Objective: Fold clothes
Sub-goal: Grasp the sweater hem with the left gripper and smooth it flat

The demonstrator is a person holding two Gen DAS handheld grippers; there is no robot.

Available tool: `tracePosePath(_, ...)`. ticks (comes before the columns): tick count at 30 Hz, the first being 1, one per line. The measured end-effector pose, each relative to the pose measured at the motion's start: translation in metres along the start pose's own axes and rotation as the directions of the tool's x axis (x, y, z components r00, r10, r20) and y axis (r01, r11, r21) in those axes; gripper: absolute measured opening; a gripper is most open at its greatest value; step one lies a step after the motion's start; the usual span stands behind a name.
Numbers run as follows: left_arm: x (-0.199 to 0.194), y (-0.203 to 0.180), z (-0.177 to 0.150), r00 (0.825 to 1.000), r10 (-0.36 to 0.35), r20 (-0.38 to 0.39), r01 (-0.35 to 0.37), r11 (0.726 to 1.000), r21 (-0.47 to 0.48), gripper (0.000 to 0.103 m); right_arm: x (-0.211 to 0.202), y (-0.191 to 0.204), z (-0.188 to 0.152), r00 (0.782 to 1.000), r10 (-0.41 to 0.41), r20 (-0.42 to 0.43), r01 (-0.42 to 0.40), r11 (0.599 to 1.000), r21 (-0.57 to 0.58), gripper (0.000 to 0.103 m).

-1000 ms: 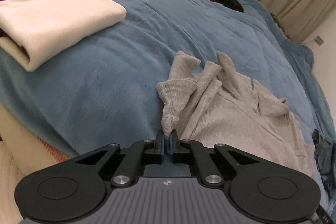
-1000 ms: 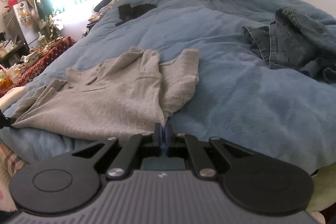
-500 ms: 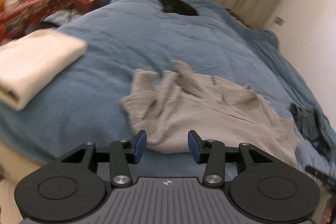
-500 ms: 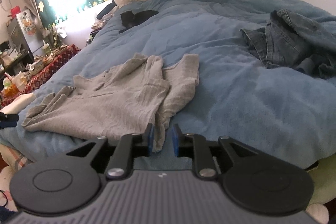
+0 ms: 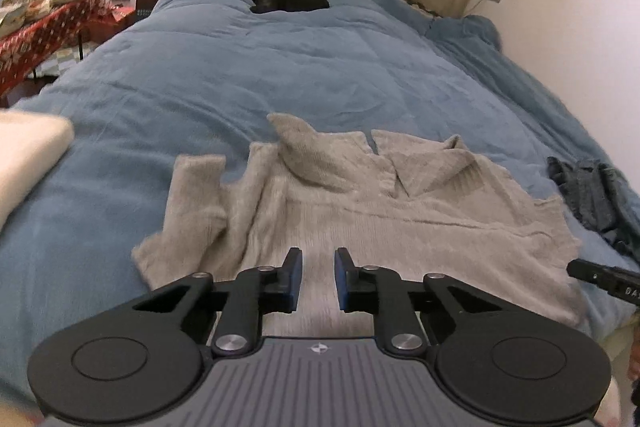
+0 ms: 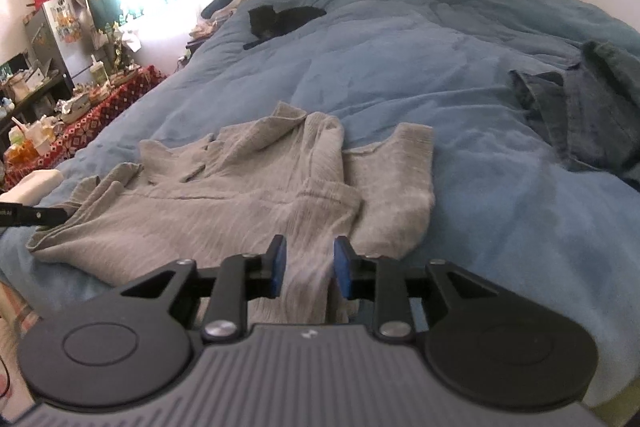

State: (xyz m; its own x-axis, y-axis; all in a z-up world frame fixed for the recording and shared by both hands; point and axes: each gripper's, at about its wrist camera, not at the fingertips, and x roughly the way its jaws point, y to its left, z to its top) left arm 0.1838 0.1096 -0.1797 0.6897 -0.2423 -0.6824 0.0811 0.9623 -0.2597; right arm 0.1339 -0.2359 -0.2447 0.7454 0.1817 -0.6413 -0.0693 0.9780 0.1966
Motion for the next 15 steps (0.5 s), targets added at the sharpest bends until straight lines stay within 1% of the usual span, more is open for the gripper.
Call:
tracePosePath(6,0.034,0.002,0.017,0.999,0.019,-0.051,-0.016,0.999,0.049,0.017,0.025,-0.006,0.01,0.999,-0.034,-0.017,0.035,0.999,0.02,0.028)
tracePosePath(10,0.055,0.001,0.024,0.996,0.07,-0.06,-0.064,0.992,0.105,0.017,0.034,-0.011,0.017,0.999,-0.044,-0.009,0.044,0.998,0.034,0.028)
tracePosePath(15,0.084,0.011,0.032,0.989,0.102,-0.11,-0.091,0.99,0.105,0.017,0.045,-0.014,0.021,0.999,-0.046,-0.025,0.047,0.998,0.038,0.028)
